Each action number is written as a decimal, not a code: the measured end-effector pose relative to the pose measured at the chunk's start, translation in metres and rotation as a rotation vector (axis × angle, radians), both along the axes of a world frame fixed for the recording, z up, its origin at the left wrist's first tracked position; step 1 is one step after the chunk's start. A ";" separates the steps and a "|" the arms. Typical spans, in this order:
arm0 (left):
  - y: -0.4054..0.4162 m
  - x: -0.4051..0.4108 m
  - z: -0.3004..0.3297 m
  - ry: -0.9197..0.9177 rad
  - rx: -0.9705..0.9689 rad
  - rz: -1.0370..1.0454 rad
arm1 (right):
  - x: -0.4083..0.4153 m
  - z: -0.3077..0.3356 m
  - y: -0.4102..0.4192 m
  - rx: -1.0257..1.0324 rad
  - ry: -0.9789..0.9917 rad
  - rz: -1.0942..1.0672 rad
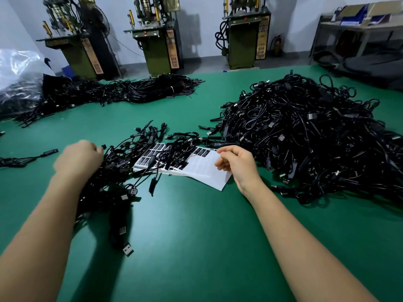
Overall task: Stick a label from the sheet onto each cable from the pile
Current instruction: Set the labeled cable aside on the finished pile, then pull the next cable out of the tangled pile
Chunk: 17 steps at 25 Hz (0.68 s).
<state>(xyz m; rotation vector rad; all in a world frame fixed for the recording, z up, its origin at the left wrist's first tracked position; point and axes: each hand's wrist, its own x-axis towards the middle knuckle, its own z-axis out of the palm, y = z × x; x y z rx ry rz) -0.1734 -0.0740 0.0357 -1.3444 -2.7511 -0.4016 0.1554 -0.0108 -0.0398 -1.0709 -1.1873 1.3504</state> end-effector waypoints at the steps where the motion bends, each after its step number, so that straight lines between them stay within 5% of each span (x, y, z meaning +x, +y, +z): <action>1: -0.001 0.000 -0.008 0.067 -0.082 -0.017 | 0.000 0.000 0.000 0.001 -0.003 0.001; 5: 0.001 0.009 -0.020 0.170 -0.159 -0.046 | -0.001 0.001 0.000 0.002 0.013 -0.001; 10: 0.021 0.048 -0.012 0.301 0.109 -0.145 | -0.001 0.000 0.001 -0.009 0.036 -0.006; 14: 0.040 0.102 -0.028 0.033 0.166 -0.418 | -0.003 0.001 0.001 -0.013 0.030 -0.006; 17: 0.047 0.120 -0.047 -0.035 0.090 -0.399 | -0.002 0.001 0.001 -0.014 0.029 -0.004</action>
